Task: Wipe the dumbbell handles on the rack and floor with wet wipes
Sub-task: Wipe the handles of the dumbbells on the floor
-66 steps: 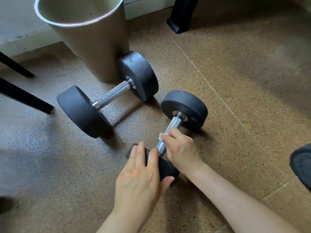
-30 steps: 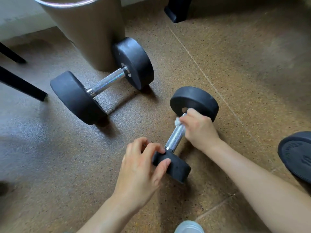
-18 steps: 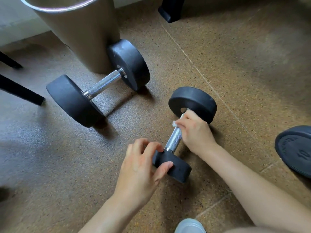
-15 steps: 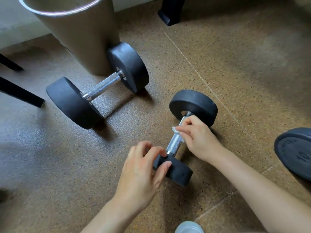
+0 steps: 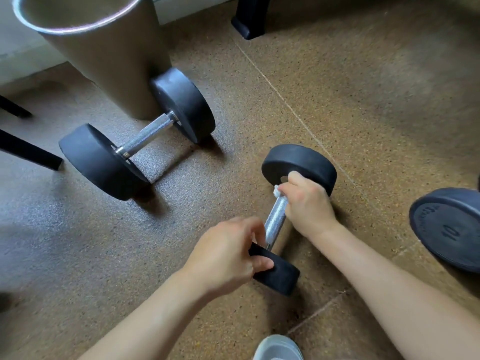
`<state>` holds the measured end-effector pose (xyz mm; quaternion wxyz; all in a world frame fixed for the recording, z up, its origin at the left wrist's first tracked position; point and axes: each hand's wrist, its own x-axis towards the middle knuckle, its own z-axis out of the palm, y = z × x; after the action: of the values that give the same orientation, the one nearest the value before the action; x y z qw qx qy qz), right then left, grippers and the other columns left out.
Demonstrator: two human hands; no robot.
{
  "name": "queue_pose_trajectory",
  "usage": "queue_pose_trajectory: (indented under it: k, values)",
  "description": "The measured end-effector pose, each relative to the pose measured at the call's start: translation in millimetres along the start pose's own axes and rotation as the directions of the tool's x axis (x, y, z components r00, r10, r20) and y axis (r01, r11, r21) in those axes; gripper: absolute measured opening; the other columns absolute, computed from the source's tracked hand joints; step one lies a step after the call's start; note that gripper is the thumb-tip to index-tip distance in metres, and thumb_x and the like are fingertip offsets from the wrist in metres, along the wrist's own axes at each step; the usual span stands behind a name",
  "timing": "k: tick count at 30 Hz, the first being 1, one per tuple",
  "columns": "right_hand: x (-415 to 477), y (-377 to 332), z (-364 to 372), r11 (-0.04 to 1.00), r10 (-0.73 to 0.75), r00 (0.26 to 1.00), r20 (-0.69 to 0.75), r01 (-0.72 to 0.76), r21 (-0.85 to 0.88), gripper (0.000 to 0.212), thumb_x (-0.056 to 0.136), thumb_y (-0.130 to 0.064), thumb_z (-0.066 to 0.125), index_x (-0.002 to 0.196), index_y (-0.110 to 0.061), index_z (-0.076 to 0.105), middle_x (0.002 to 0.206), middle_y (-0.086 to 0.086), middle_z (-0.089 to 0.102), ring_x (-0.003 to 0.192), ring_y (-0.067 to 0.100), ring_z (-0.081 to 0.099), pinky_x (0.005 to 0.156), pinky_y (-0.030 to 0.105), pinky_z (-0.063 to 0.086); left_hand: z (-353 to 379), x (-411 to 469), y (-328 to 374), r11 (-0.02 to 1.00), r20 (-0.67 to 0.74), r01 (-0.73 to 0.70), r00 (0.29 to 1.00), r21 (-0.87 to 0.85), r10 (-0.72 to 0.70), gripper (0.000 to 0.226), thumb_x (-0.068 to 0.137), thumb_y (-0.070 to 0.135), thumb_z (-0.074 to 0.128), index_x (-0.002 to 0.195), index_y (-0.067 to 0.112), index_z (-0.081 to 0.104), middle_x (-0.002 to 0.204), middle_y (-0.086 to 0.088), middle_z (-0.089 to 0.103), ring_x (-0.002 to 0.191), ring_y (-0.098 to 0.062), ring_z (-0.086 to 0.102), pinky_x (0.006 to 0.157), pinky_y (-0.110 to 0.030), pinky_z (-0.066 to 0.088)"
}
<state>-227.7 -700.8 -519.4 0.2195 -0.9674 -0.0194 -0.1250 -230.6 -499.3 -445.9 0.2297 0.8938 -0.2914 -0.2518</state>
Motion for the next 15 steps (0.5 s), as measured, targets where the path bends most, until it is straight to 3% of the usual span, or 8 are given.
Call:
queue_pose_trajectory:
  k: [3,5,6,9,12,15]
  values:
    - [-31.6,-16.5,-0.8,0.993,-0.107,0.992,0.07,0.103,0.064,0.021,0.082,-0.011,0.052,0.072,-0.01,0.071,0.068,0.007,0.054,0.053,0.03,0.056,0.043,0.031,0.046,-6.8,10.2,16.2,0.967,0.12,0.061,0.988,0.246,-0.093,0.046,0.069,0.061,0.073,0.08,0.023,0.047,0.076,0.007,0.055,0.082,-0.022,0.059,0.061,-0.032,0.038]
    - [-36.8,-12.5,-5.2,0.982,-0.189,0.976,0.113,0.185,0.045,0.024,0.084,-0.014,0.049,0.075,-0.012,0.072,0.068,0.005,0.053,0.054,0.028,0.057,0.044,0.032,0.046,-8.2,13.3,23.2,0.932,0.16,0.005,0.985,0.362,-0.068,0.048,0.071,0.064,0.069,0.083,0.019,0.056,0.083,0.002,0.062,0.085,-0.025,0.061,0.062,-0.031,0.036]
    - [-27.8,-4.1,-6.3,0.987,-0.16,0.982,0.098,0.16,0.008,0.021,0.084,-0.012,0.052,0.074,-0.012,0.071,0.068,0.005,0.052,0.054,0.028,0.057,0.043,0.034,0.047,-7.8,13.2,24.3,0.923,0.17,-0.044,0.985,0.382,-0.023,0.046,0.073,0.062,0.068,0.085,0.019,0.059,0.087,0.0,0.064,0.086,-0.026,0.061,0.064,-0.031,0.039]
    - [-5.2,10.6,-3.2,0.999,0.007,0.998,-0.055,-0.009,-0.039,0.017,0.083,-0.006,0.057,0.07,-0.008,0.068,0.068,0.008,0.05,0.051,0.03,0.056,0.041,0.034,0.047,-7.4,10.9,17.2,0.955,0.201,-0.154,0.974,0.254,0.103,0.03,0.077,0.051,0.068,0.086,0.024,0.058,0.087,0.008,0.057,0.09,-0.022,0.059,0.074,-0.034,0.048]
    - [-35.2,-14.3,-2.9,0.994,-0.098,0.991,0.094,0.093,0.052,0.017,0.08,-0.008,0.056,0.071,-0.012,0.07,0.067,0.005,0.051,0.053,0.027,0.054,0.045,0.031,0.043,-9.2,9.8,7.9,0.97,0.209,-0.163,0.97,0.178,0.124,0.033,0.072,0.051,0.072,0.084,0.033,0.047,0.082,0.013,0.047,0.088,-0.018,0.059,0.072,-0.033,0.047]
    - [-39.2,-10.5,-14.5,0.983,-0.184,0.966,0.183,0.182,0.03,0.014,0.077,-0.004,0.058,0.074,-0.012,0.07,0.068,0.005,0.051,0.055,0.026,0.054,0.048,0.031,0.043,-11.5,14.5,6.3,0.958,0.183,-0.137,0.979,0.252,0.092,0.05,0.067,0.066,0.069,0.083,0.033,0.035,0.086,0.012,0.05,0.09,-0.019,0.058,0.066,-0.032,0.04]
